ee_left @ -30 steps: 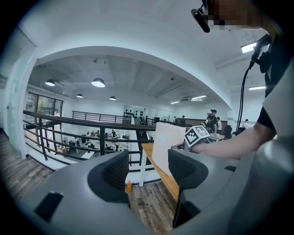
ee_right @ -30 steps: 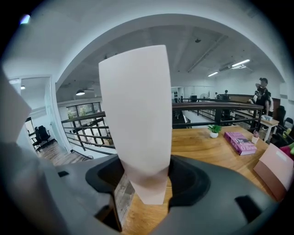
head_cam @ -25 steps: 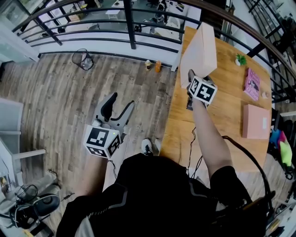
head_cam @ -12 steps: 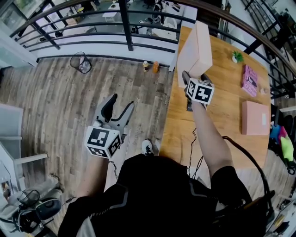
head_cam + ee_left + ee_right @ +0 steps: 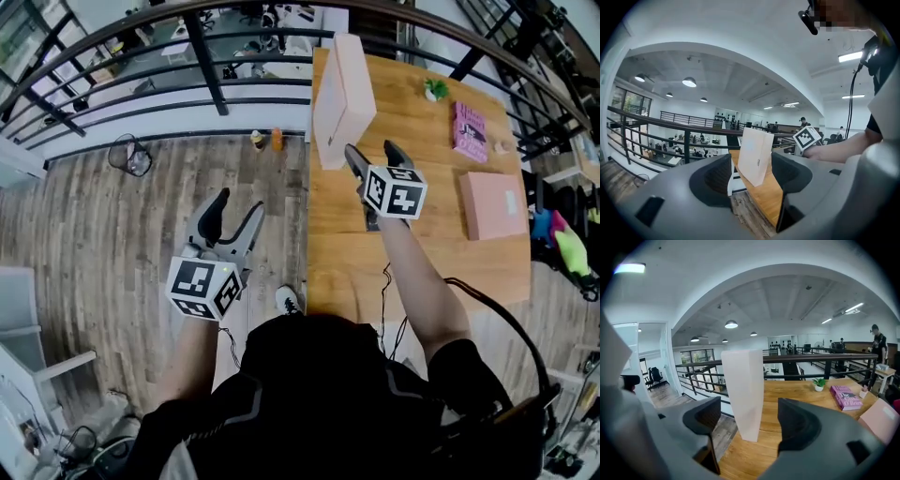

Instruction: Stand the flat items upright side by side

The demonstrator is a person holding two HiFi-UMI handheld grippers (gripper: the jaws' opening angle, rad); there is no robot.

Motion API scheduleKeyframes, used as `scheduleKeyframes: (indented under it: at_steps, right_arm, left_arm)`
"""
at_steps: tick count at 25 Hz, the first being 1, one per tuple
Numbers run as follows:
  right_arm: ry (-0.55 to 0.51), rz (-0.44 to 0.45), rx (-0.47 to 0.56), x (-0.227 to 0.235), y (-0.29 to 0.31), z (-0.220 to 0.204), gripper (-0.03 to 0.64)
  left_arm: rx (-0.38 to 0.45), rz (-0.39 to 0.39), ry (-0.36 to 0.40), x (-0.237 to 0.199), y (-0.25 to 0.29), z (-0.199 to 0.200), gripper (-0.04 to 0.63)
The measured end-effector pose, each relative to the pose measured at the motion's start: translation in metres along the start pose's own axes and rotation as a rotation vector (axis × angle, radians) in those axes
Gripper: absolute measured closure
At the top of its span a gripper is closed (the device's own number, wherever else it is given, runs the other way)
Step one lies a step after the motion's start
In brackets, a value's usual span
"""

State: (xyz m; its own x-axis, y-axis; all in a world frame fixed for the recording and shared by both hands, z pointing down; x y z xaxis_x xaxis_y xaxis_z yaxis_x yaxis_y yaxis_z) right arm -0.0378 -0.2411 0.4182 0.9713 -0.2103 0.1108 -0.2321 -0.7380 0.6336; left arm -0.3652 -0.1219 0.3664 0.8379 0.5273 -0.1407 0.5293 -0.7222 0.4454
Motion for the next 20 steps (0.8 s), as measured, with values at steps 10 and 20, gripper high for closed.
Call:
scheduleKeyframes:
  at_steps: [10,20]
  right_arm:
    - [0.068,-0.106,0.101,0.068,-0.098,-0.013,0.232]
    - [0.149,-0.212,0.153,0.112,-0.179,-0.042,0.233]
  left_arm:
    - [0.032,-0.208,0.09,0.061,0.056,0.032,0.311]
    - [0.032,-0.381,0.189,0.119,0.09,0.061,0.311]
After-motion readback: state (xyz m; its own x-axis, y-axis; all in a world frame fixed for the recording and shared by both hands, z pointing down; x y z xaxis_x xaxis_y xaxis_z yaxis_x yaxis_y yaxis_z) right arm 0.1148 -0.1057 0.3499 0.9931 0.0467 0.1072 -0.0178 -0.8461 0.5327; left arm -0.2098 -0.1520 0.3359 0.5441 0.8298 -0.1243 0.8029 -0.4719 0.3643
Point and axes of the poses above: the fingertips, and each gripper's own axes: y forward along the fingers, x to its right, z out of its top, the point moved 10 cm from there along -y, backward along the fingers, and after that the axes turned 13 degrees about -x, right-handed, at the moved point
